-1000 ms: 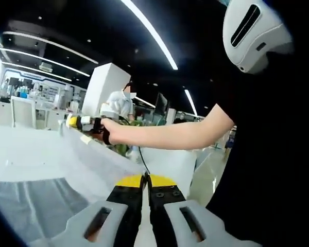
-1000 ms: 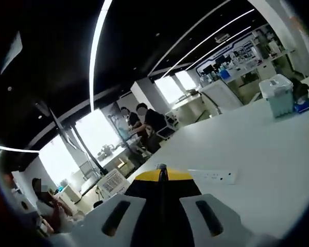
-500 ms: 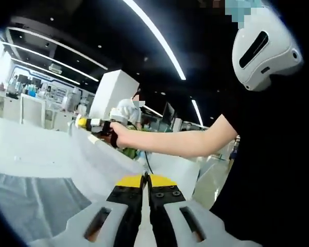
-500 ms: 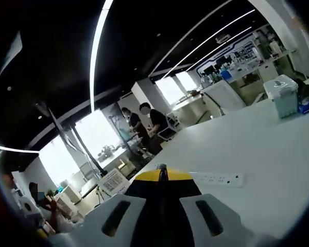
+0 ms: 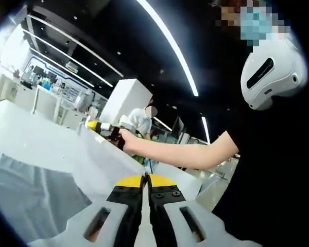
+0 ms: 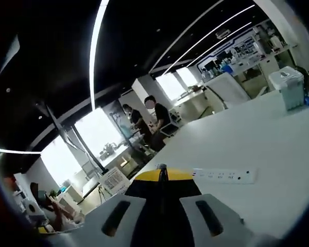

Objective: Fold the towel on the table until its edges align and the towel forms a compact rectangular stack.

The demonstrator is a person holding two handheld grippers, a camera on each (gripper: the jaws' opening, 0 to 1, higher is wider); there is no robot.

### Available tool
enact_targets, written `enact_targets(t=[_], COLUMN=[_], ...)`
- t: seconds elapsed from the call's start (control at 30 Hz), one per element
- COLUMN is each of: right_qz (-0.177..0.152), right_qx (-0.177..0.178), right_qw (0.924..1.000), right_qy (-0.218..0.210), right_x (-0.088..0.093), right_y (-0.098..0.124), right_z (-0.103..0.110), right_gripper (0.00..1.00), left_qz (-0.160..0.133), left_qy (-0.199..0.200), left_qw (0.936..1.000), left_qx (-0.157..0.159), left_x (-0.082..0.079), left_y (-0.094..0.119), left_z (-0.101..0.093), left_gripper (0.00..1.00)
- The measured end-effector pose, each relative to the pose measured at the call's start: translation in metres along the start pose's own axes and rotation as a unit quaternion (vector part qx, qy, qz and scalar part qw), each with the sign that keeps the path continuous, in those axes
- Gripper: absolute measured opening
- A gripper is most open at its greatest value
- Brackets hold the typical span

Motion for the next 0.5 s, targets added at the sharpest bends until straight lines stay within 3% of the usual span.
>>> enact_targets(t=[0.33, 0.5], right_qz=[0.003, 0.006], right_qx=[-0.01, -0.011], right_qw=[0.9999, 0.9999], right_qy=[0.001, -0.003], right_x=[-0.002, 0.004], right_y=[-0.022, -0.031], right_z=[0.004, 0.004], right_gripper=[0.0, 0.0], left_qz=[-0.019, -0.015], left_qy=[0.011, 0.003], left_qw=[0.9996, 0.9995], left_qx=[-0.019, -0.027], left_x=[-0.009, -0.011], left_y=[0.018, 0.023], left_z=[0.016, 0.021], left_gripper=[0.03, 0.03])
Point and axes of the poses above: the point that each gripper's makers call its tool centre point, and the gripper's own axes: y roughly backward along the fingers, z roughly to its left, x roughly out of its underside, the point moved 6 cm from there along y, roughly backward along the fingers
